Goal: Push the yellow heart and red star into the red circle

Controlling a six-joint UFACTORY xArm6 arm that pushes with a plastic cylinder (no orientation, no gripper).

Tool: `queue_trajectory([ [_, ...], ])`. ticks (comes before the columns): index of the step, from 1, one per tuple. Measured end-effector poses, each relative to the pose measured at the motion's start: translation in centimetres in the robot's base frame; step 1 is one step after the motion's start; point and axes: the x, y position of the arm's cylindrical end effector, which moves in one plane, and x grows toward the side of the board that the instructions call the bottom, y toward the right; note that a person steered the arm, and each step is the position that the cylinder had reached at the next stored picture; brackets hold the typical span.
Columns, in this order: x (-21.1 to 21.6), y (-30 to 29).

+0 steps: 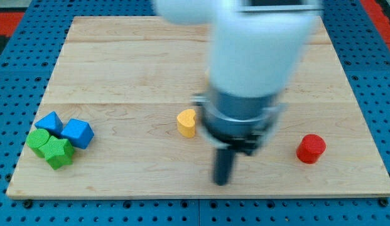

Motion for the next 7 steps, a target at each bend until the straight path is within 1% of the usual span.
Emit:
queue_trajectory([
  [1,-5.2,-1.7],
  [2,-9.2,-4.8],
  [3,-11.7,-6.2],
  [4,-14.1,-2.1],
  [5,-11.7,3.5],
  [6,-10.8,9.0],
  [7,-11.3,4.1],
])
